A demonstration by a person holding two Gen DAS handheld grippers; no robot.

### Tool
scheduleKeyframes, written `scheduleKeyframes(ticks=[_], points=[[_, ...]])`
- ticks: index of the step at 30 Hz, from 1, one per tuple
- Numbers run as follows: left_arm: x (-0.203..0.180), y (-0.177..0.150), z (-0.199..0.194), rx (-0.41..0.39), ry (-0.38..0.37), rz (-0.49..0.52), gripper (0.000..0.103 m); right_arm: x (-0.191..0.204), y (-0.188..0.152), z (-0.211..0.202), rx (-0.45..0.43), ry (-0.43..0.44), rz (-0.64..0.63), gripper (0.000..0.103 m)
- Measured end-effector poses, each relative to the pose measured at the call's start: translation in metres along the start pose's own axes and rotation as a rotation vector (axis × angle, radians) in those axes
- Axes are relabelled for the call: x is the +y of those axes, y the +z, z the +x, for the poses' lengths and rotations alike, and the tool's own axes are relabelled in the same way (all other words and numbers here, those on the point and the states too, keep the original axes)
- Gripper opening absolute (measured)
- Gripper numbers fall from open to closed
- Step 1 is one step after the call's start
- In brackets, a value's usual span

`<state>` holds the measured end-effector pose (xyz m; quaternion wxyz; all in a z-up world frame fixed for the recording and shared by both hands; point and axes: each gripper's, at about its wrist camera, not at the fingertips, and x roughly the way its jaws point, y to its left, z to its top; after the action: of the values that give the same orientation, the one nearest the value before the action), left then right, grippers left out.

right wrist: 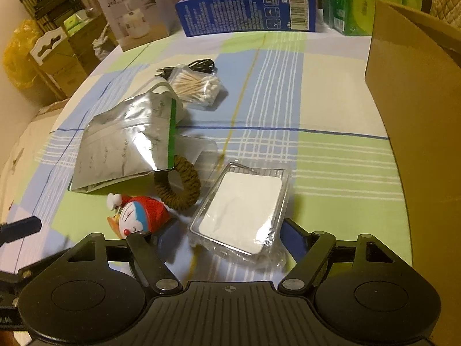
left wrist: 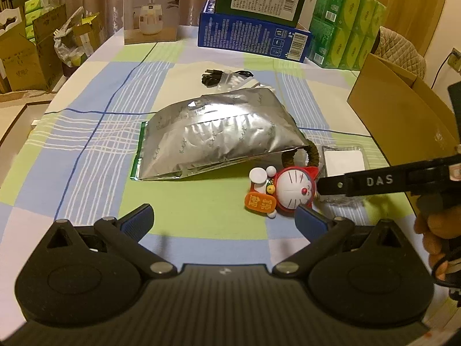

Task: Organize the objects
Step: 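Grasp the clear tissue tray with the right tool while the left tool grasps the red Doraemon figure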

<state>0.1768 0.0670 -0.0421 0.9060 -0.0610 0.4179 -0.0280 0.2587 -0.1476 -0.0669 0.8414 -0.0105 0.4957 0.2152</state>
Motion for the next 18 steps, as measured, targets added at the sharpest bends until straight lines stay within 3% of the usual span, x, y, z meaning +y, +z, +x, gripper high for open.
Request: scheduleKeyframes(ticks=[4,18], points=[[-0.002,-0.002,0.003,0.006,-0.003,0.000,0.102,-0.003,0.000,0.000,0.010,0.013,-0.020,0.058],[-0.034,0.002,0.015,0.008,-0.062,0.086,0.102,-0.026,-0.020,-0.029,0.074,0.029,-0.124,0.057]])
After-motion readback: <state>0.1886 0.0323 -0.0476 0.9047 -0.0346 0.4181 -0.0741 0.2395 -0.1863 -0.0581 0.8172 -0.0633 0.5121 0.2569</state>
